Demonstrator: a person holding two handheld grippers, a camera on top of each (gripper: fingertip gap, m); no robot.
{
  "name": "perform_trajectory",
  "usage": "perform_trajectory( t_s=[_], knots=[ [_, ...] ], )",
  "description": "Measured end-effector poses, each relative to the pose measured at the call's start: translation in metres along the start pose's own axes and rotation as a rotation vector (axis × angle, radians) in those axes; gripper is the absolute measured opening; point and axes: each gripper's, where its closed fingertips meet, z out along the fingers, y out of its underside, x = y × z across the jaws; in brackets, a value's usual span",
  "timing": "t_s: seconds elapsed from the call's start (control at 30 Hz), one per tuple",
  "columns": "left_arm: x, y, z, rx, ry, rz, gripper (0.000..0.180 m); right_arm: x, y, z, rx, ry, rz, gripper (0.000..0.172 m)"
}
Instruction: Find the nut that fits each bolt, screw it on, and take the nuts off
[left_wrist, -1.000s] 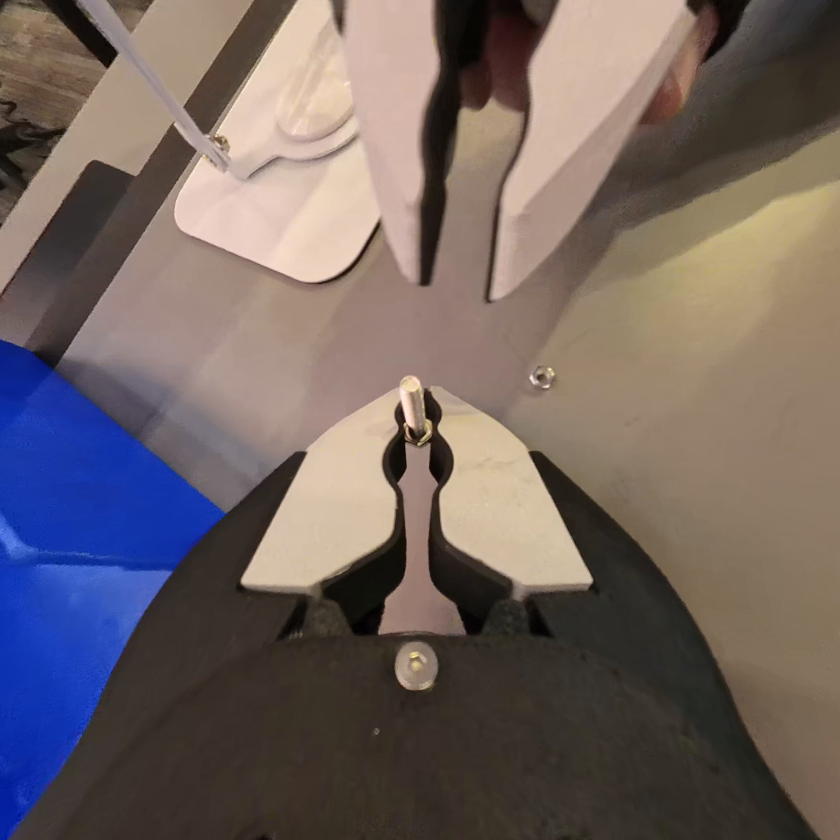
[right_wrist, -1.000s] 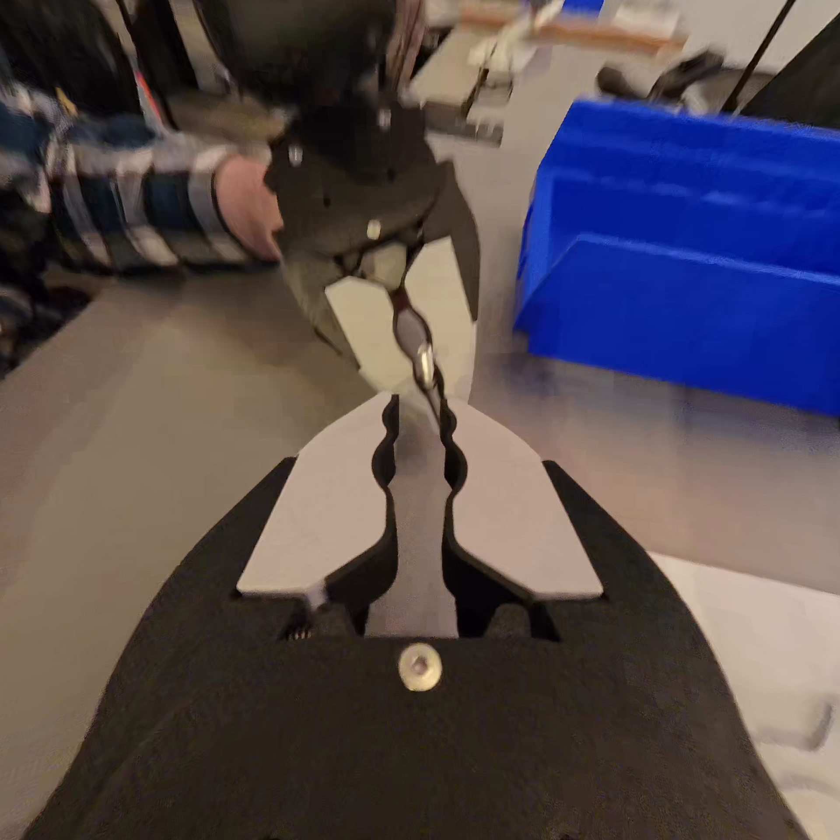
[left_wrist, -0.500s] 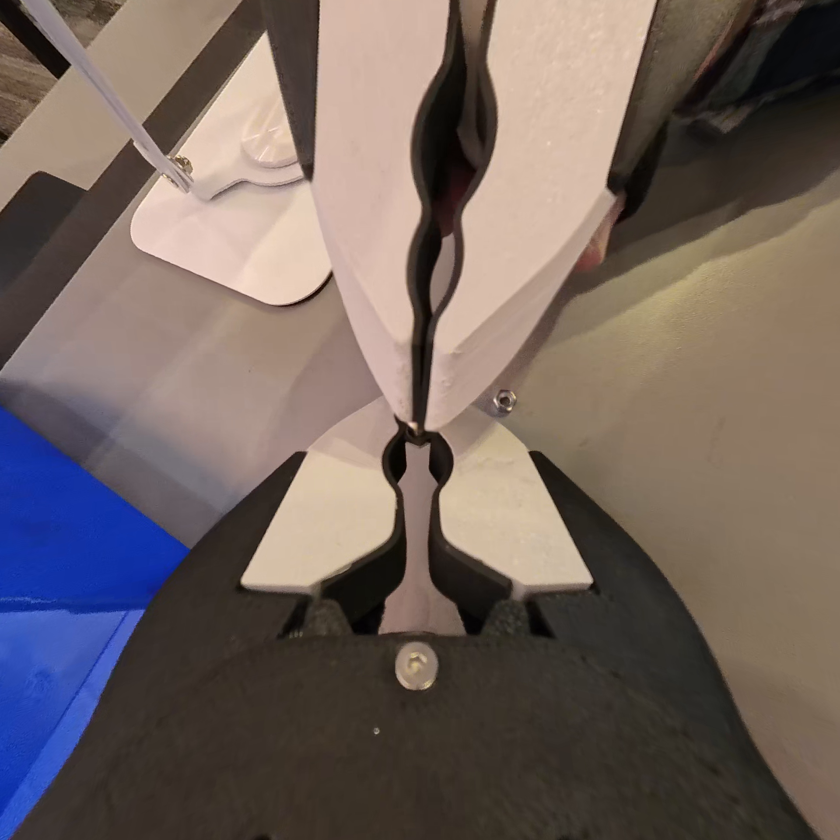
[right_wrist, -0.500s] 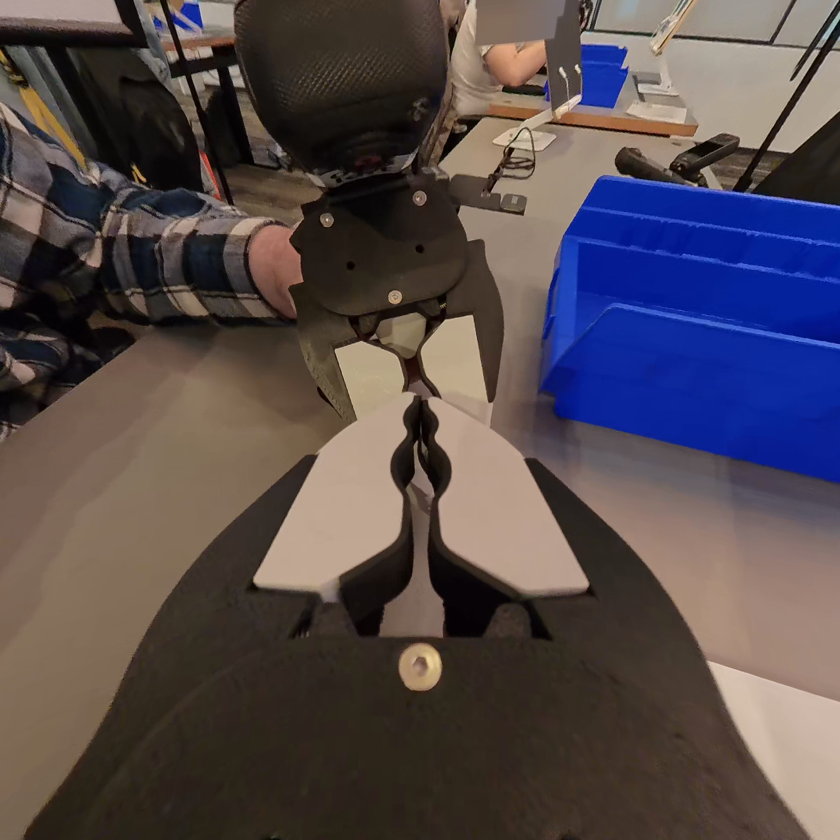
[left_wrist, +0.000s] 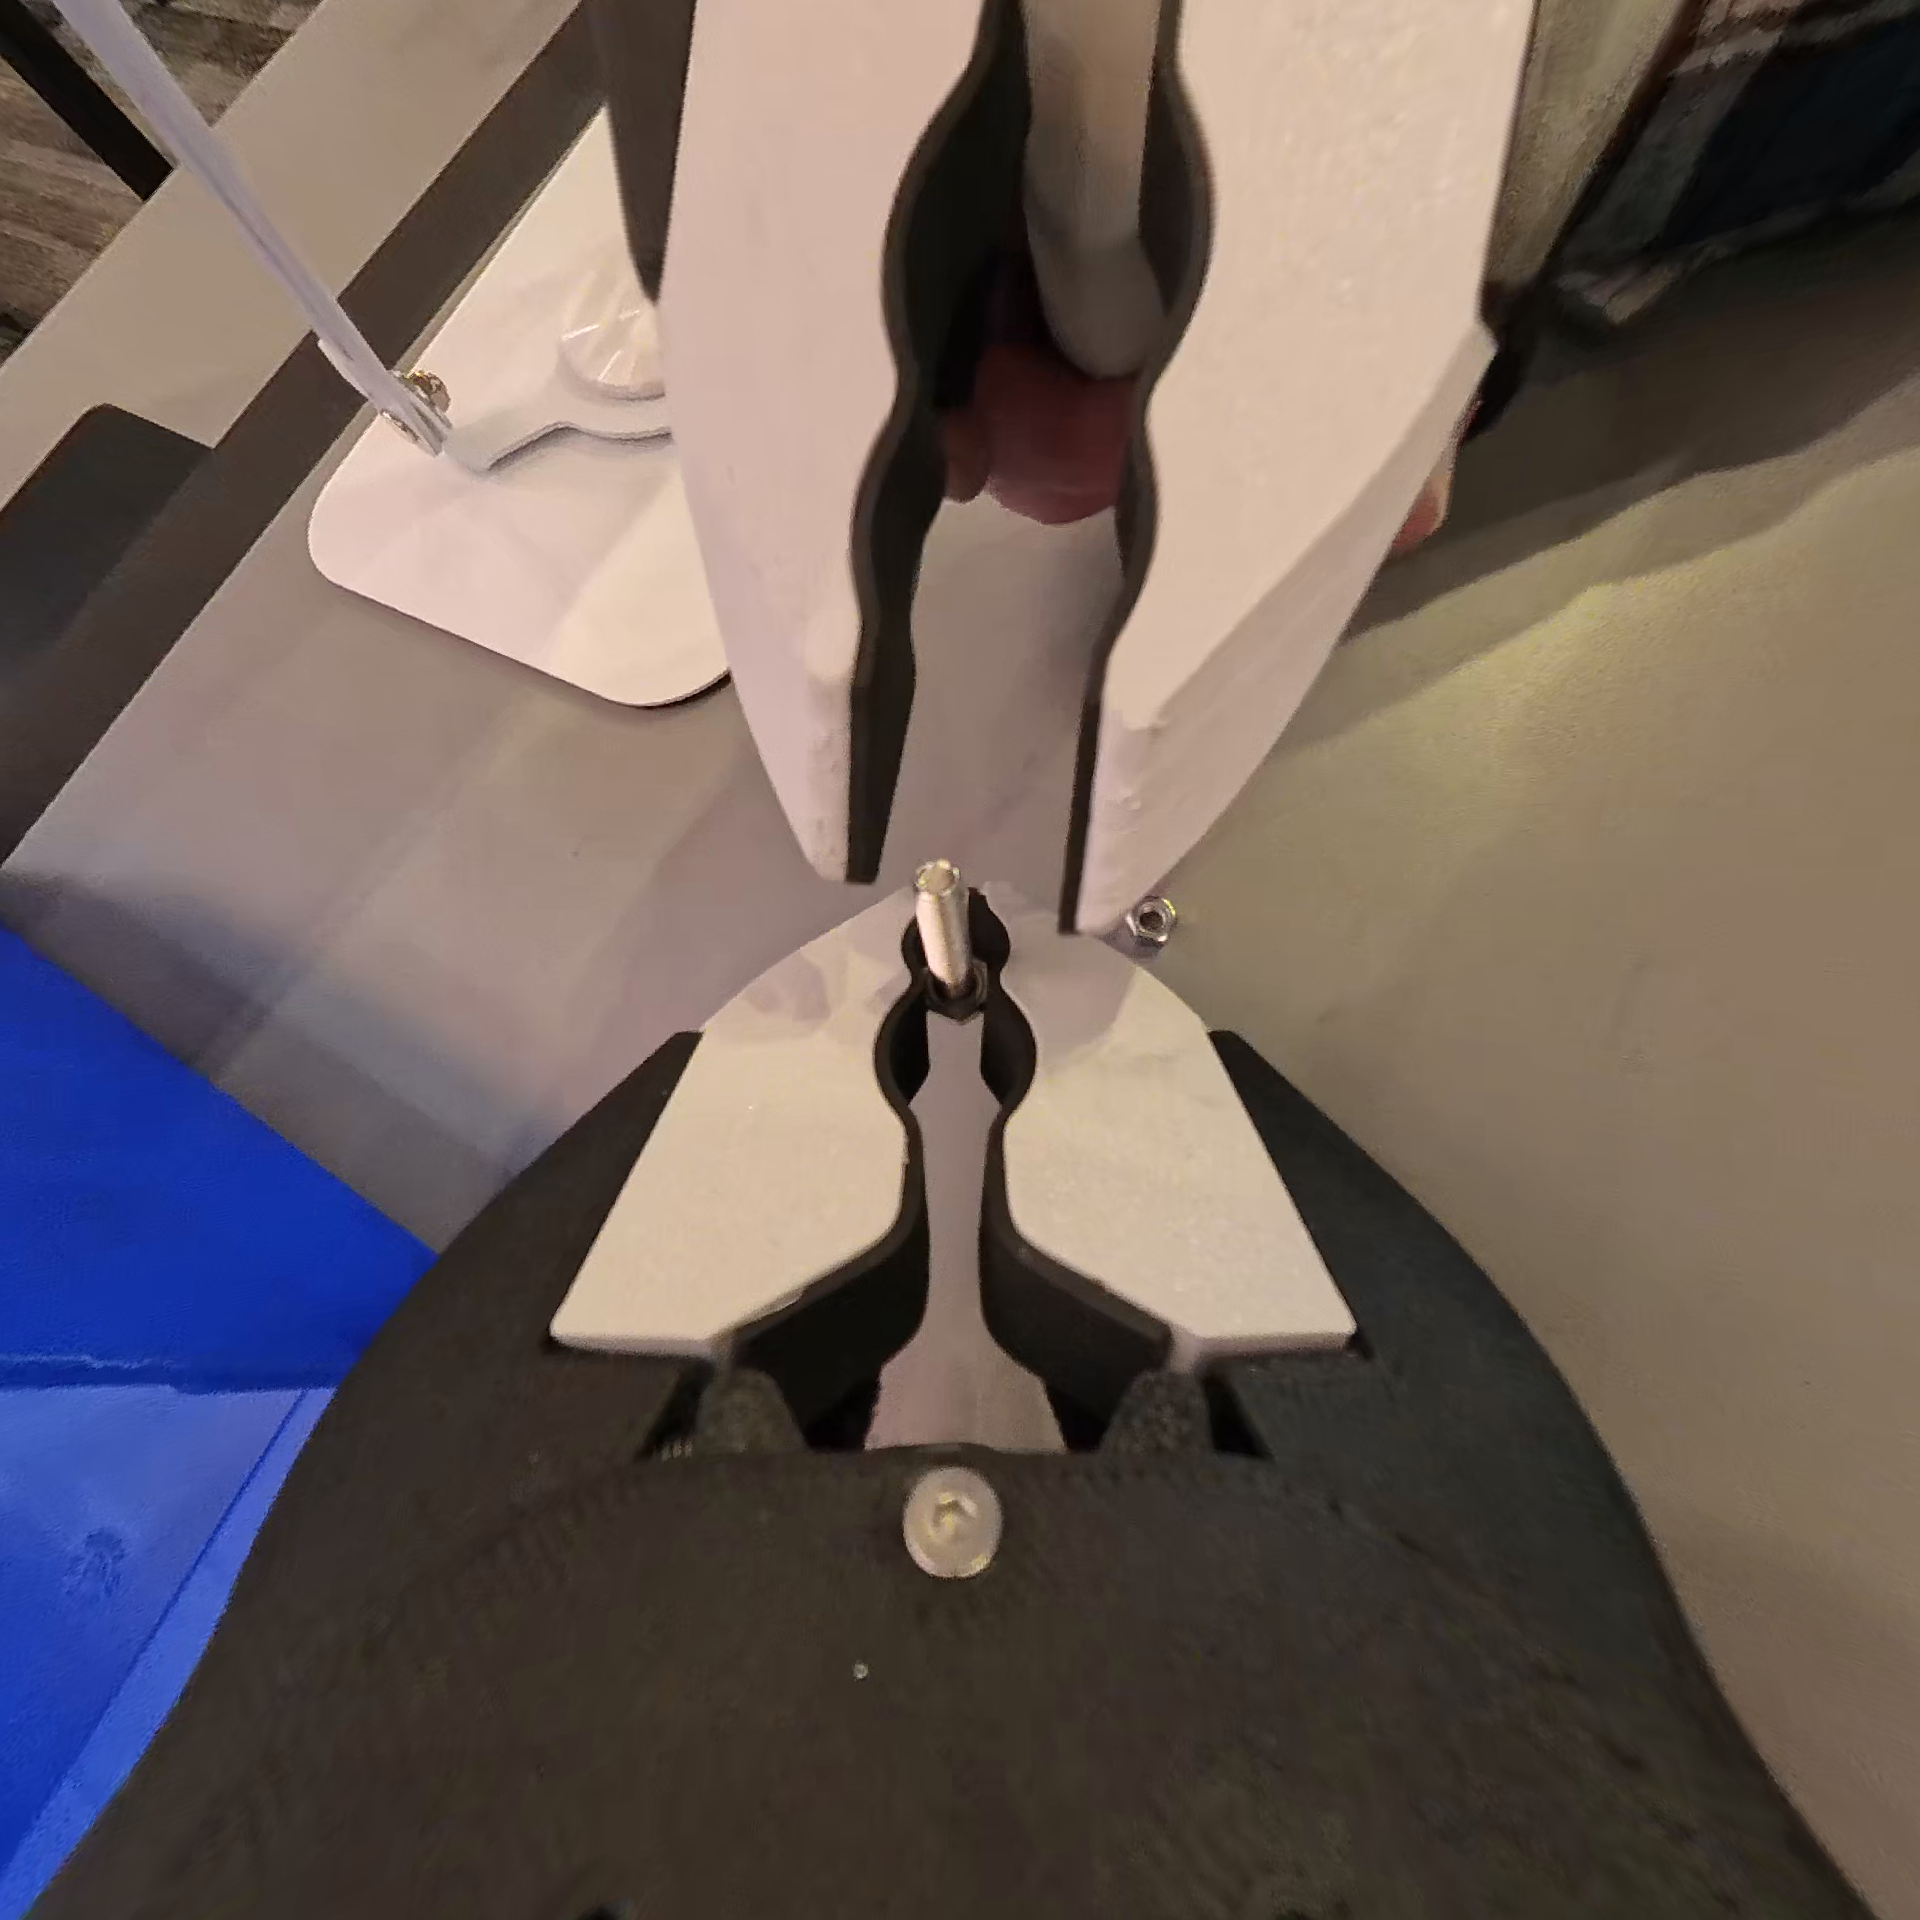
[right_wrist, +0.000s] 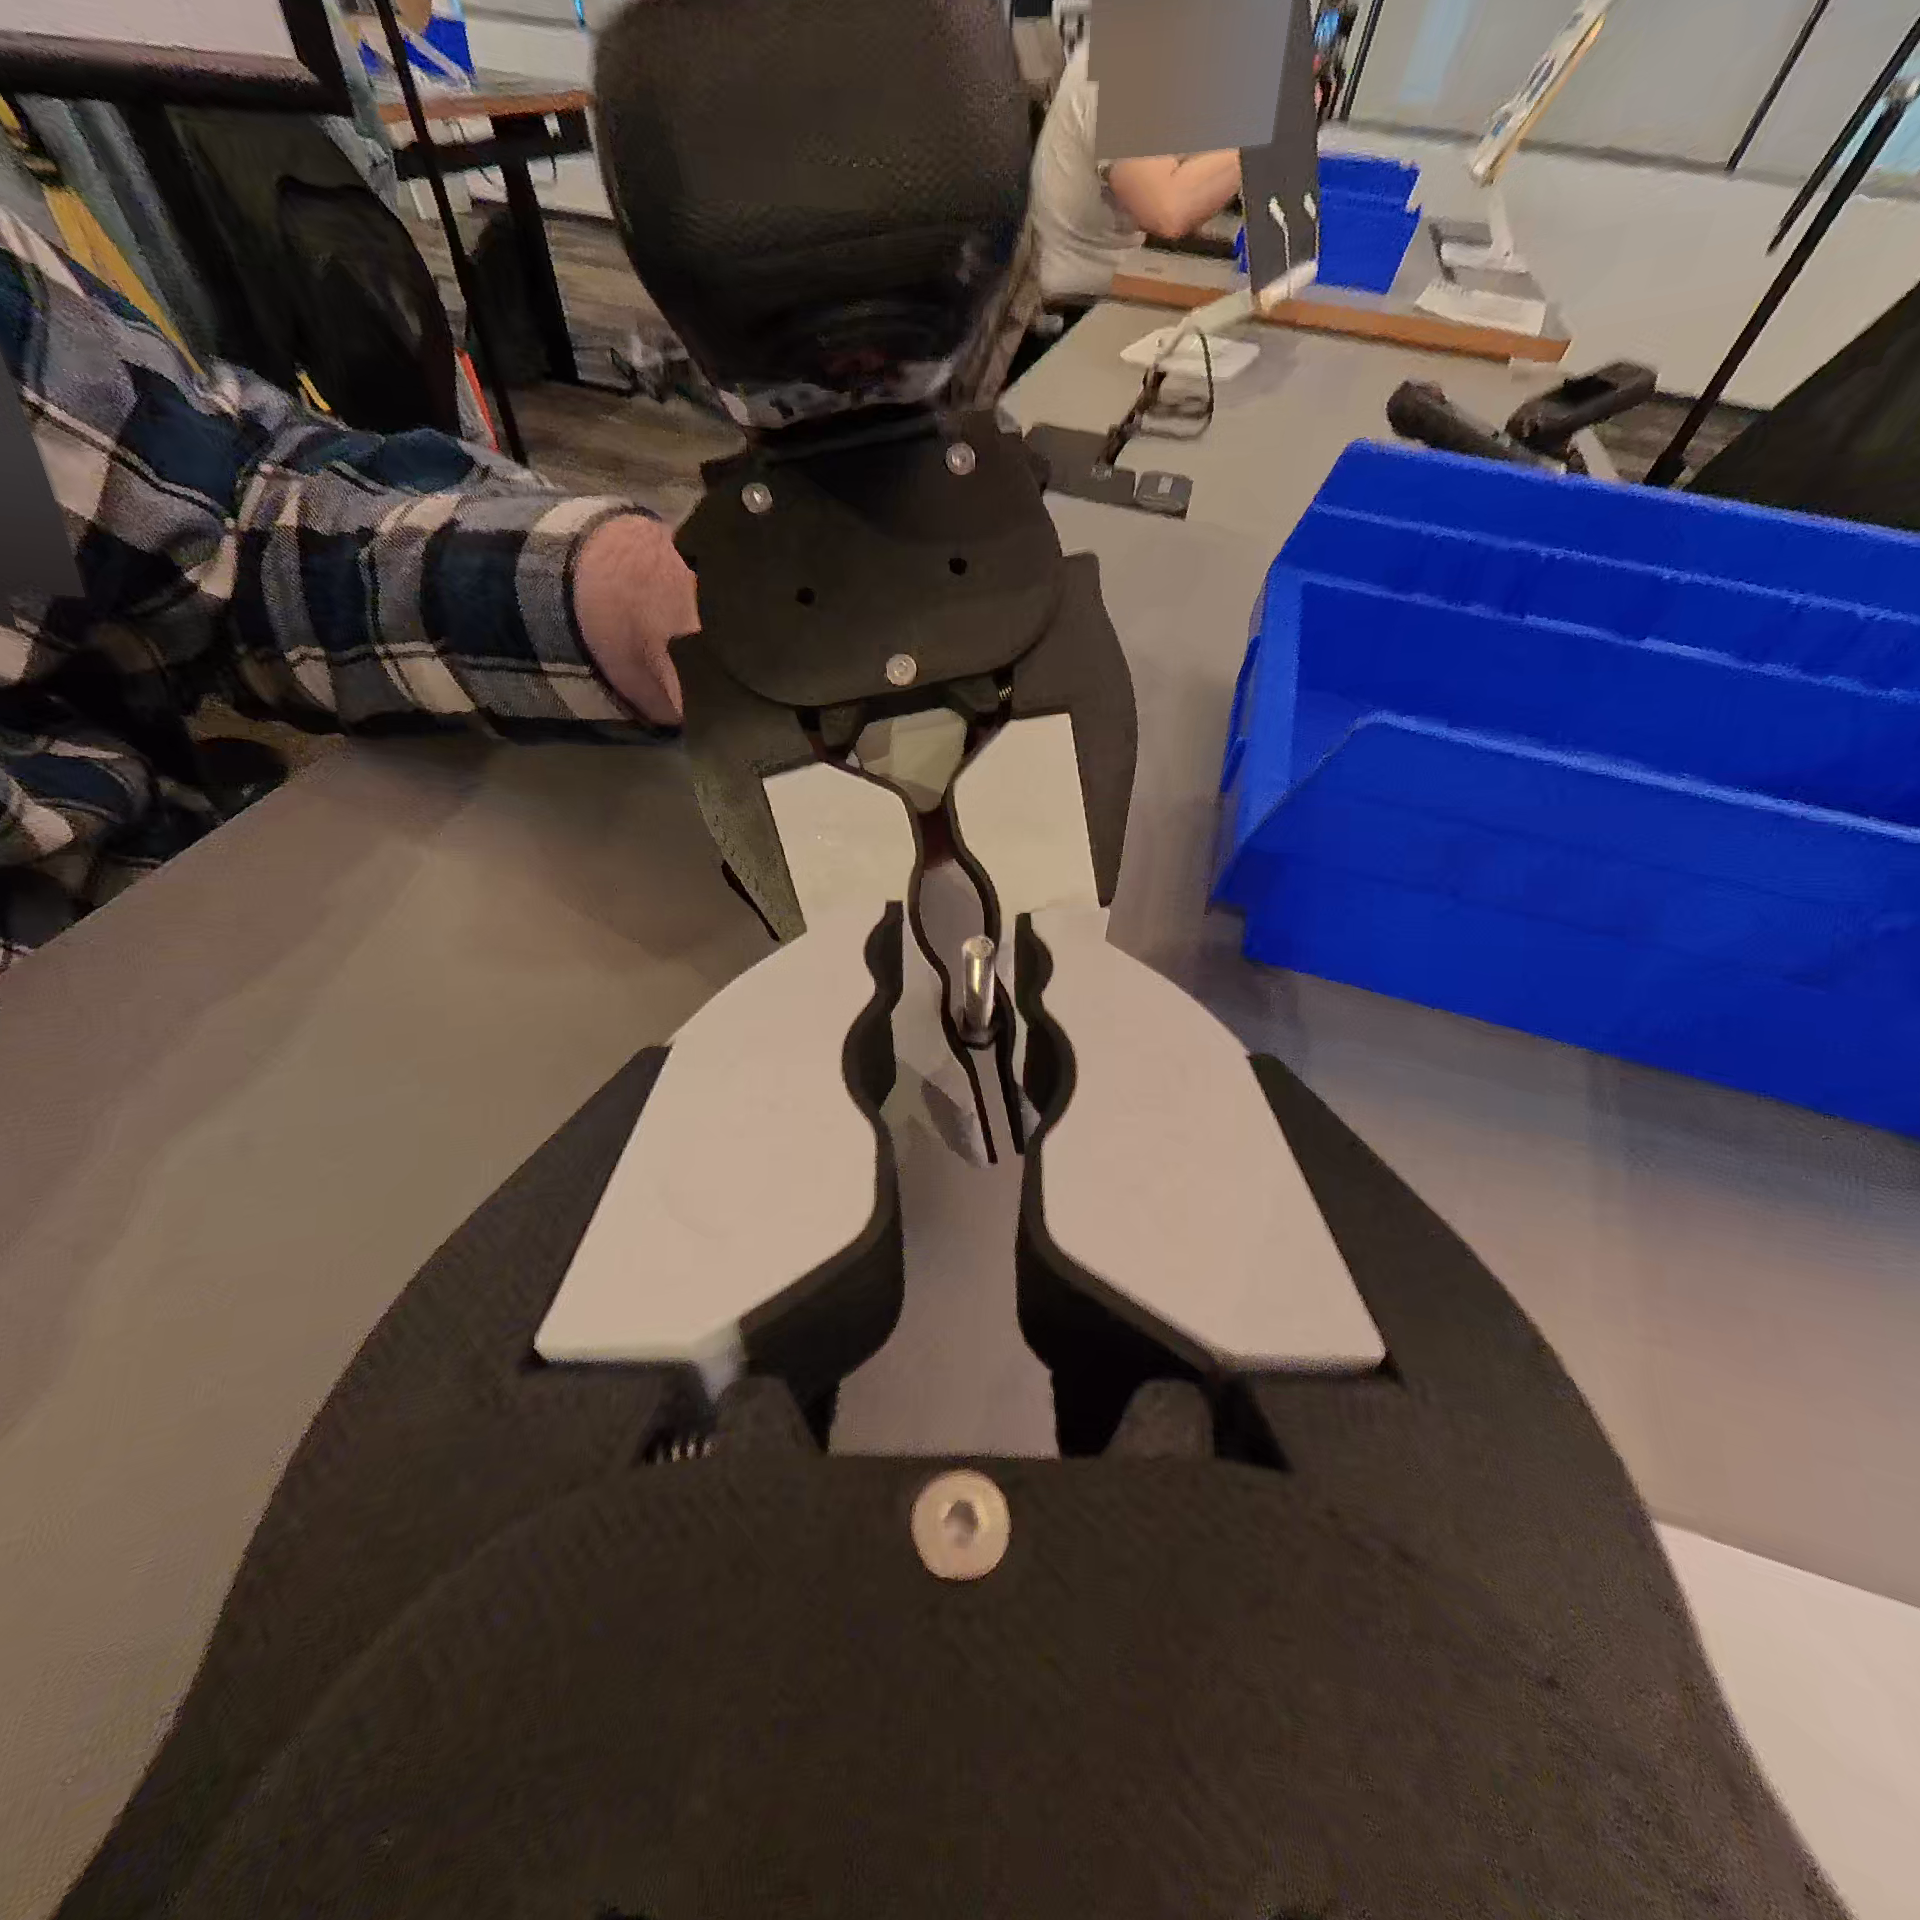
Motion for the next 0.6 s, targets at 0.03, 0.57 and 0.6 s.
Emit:
perform_trajectory(
  t_s=[0.03, 0.57, 0.6],
  knots=[
    [0.000, -0.001, 0.000, 0.006, 0.001, -0.002, 0.004, 0.002, 0.003, 0.001, -0.023, 0.005, 0.005, 0.019],
    [-0.001, -0.024, -0.012, 0.175, 0.034, -0.048, 0.019, 0.011, -0.018, -0.008, 0.141, -0.008, 0.116, 0.005],
    [0.002, -0.026, -0.013, 0.194, 0.058, -0.056, 0.022, 0.011, -0.022, -0.009, 0.169, -0.020, 0.129, 0.005]
  ],
)
